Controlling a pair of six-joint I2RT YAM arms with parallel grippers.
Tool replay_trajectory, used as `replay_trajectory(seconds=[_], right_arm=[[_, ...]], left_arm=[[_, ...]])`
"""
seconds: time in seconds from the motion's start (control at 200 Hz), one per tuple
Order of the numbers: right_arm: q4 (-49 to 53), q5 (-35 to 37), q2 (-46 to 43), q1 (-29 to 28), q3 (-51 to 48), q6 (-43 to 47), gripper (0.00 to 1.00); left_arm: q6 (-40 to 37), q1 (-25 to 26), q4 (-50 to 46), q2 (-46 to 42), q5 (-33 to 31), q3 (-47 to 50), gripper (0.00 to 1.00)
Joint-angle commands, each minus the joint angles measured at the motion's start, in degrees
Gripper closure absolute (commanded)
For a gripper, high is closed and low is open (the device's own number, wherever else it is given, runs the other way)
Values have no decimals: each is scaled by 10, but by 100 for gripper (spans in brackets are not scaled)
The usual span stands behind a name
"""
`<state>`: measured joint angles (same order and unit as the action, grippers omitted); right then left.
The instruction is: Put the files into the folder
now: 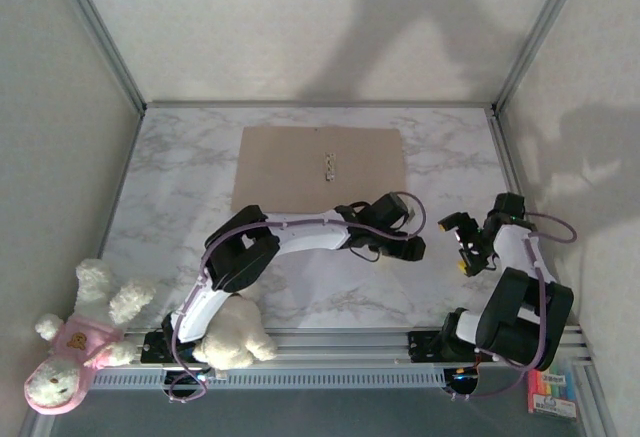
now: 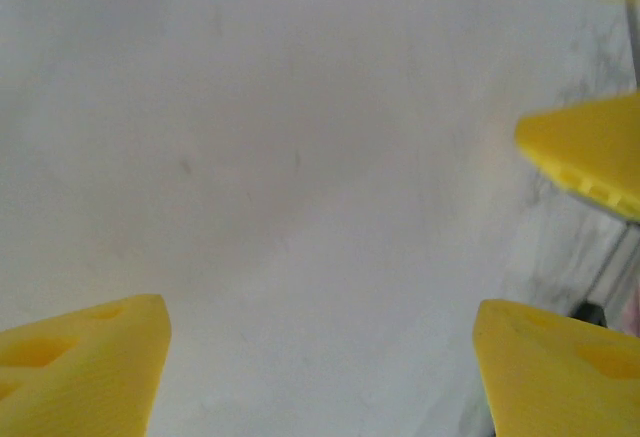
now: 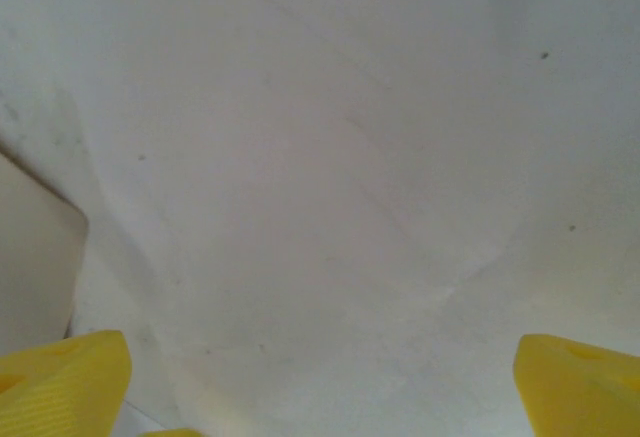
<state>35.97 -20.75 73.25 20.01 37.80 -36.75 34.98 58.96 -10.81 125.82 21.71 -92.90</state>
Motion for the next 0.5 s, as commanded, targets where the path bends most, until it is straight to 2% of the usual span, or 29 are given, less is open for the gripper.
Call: replay_trajectory(seconds=[0.0,0.27,0.491], right_arm=[[-21,10,29,2,-3,8,1],[-56,23,85,2,15,5,1],[-66,24,127,2,39,4,1]], left_arm=[[-68,-17,-27,-8,-64,-38,19],[-97,-46,-50,72,-64,-127,20],[-79,-45,-42,94,-34,-125,21]])
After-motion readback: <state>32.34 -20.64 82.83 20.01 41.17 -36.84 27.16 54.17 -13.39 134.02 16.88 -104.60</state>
